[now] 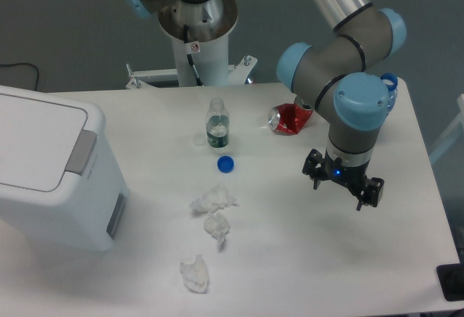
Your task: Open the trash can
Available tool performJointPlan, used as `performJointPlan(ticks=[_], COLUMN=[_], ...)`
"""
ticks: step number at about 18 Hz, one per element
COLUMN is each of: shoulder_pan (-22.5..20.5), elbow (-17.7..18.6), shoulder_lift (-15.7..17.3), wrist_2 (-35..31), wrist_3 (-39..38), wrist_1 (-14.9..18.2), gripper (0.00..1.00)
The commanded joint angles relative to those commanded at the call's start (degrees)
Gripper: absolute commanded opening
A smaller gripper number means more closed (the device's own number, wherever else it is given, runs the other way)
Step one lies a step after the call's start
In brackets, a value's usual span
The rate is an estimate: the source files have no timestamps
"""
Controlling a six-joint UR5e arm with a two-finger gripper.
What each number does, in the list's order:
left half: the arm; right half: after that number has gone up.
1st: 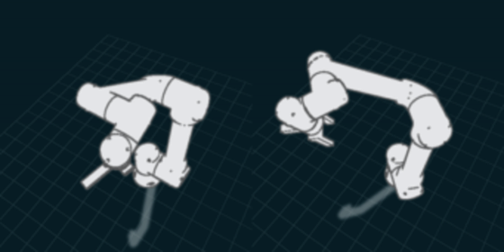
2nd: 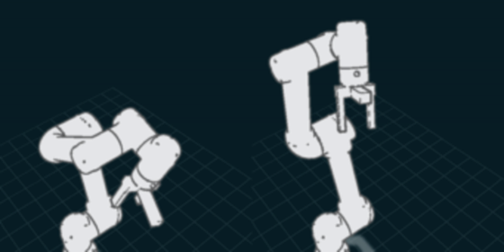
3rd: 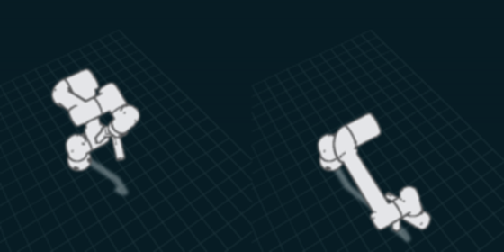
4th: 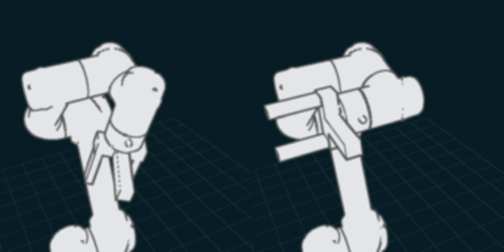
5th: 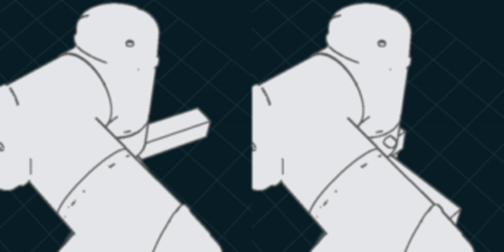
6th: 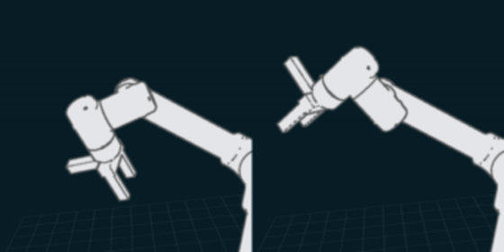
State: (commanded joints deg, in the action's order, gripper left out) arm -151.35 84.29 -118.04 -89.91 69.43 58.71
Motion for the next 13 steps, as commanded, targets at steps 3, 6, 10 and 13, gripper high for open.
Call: performJointPlan(ticks=[3, 6, 10, 13], shoulder_pan=[0.0, 0.0, 0.1, 0.1], elbow=[0.0, 0.0, 0.3, 1.1], shoulder_lift=[0.0, 0.1, 0.2, 0.8], wrist_2=[0.0, 0.0, 0.0, -0.2], wrist_3=[0.1, 0.3, 0.3, 0.0], wrist_1=[-0.1, 0.0, -0.2, -0.1], gripper=[1.0, 1.0, 1.0, 1.0])
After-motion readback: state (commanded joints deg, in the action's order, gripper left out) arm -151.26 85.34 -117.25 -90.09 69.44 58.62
